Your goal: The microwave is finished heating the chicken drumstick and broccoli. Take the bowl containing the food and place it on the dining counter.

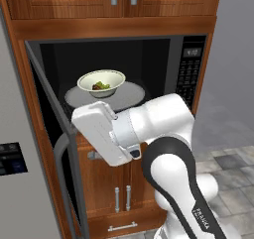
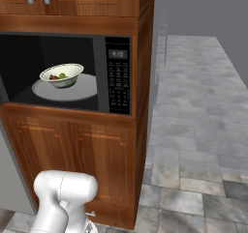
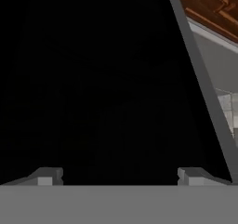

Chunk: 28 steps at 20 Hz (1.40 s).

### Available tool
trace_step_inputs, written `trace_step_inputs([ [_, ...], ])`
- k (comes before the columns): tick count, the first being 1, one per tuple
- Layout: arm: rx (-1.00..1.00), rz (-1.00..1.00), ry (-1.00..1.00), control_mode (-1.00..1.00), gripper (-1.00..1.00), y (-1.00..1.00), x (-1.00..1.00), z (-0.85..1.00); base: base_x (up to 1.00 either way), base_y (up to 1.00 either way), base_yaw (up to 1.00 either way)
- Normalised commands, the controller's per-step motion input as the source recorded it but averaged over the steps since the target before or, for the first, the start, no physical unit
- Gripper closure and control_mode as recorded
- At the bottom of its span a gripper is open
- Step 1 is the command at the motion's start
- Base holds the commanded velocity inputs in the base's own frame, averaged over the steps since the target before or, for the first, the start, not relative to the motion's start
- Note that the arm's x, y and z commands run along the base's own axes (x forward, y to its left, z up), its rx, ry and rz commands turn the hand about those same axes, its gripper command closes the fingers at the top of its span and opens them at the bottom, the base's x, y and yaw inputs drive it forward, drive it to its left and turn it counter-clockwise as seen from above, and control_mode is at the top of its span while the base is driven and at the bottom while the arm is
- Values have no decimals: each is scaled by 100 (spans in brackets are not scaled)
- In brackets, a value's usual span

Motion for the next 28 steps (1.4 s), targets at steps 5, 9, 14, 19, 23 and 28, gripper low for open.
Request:
trace_step_inputs([
  [5,-8,-22,0,-100,-100,-98,59,39,0,0,0],
  [9,-15,-33,0,-100,-100,-100,52,26,0,0,0],
  [14,-16,-37,0,-100,-100,-100,42,20,0,0,0],
  [19,-13,-22,-2,-100,-100,-94,79,0,0,0,0],
  [23,0,-2,-3,-100,-100,-8,82,-17,0,0,0],
  [28,0,-8,4,-100,-100,14,97,-8,0,0,0],
])
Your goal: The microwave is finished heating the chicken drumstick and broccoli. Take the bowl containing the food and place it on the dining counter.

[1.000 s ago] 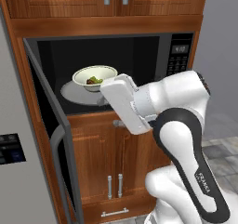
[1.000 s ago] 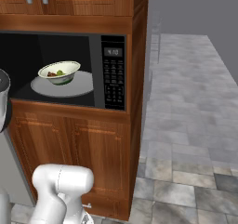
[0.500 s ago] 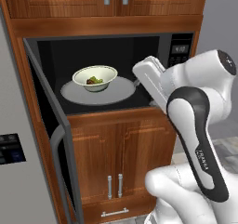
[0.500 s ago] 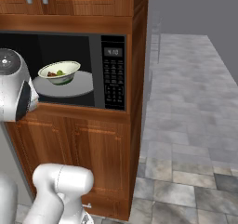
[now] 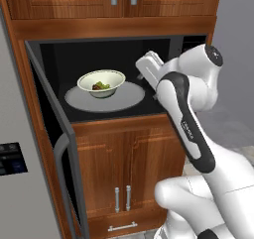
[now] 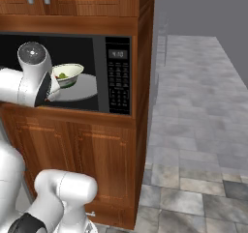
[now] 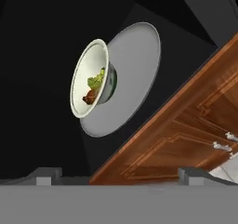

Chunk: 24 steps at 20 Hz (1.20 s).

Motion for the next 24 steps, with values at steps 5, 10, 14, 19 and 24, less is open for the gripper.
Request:
trace_step_inputs([
  [5,-6,0,9,-100,-100,16,100,-39,0,0,0],
  [10,-8,0,12,-100,-100,6,100,-53,0,0,0],
  [14,-3,0,8,-100,-100,11,95,-23,0,0,0],
  [19,-1,0,5,-100,-100,27,75,-14,0,0,0],
  [24,0,0,9,-100,-100,31,65,-19,0,0,0],
])
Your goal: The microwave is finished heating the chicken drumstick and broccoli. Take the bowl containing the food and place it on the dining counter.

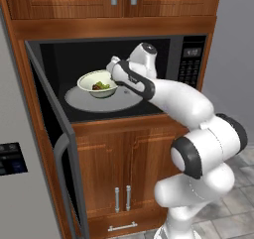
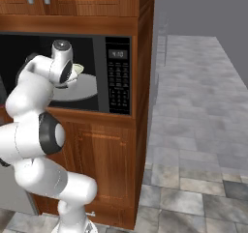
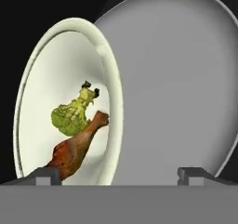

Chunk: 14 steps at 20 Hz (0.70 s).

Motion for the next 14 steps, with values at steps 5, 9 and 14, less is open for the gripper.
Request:
trace_step_inputs([
  [5,-1,0,10,-100,-100,25,67,-26,0,0,0],
  [9,-1,0,8,-100,-100,20,66,-24,0,0,0],
  [14,-3,0,8,-100,100,9,43,-35,0,0,0],
])
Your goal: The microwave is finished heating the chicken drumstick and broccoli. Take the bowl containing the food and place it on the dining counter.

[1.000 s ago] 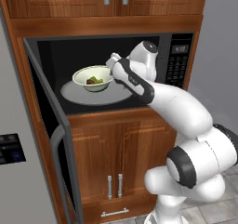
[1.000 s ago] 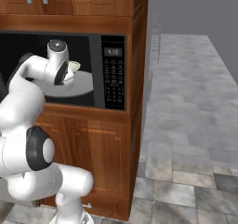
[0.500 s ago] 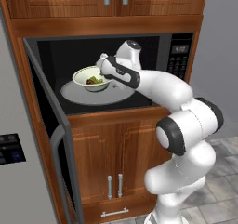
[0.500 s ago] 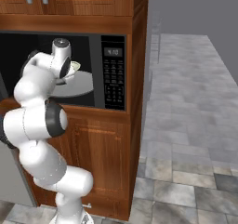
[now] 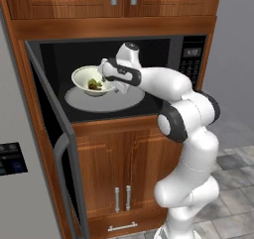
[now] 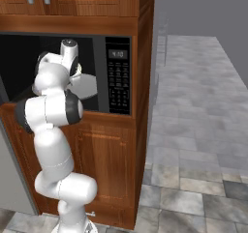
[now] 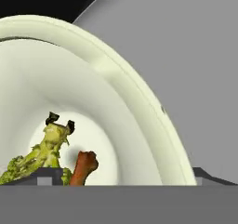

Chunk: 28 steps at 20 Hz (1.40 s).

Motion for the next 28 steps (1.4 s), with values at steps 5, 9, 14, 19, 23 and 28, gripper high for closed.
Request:
trace_step_inputs([
  [5,-4,0,4,-100,100,0,2,-24,0,0,0],
  [9,0,0,0,-100,100,0,0,0,0,0,0],
  [14,0,0,0,-100,100,0,0,0,0,0,0],
  [19,0,0,0,-100,100,-2,-7,0,0,0,0],
  [23,0,0,0,-100,100,-1,-9,-3,0,0,0],
  [28,0,0,-3,-100,100,0,-5,-16,0,0,0],
])
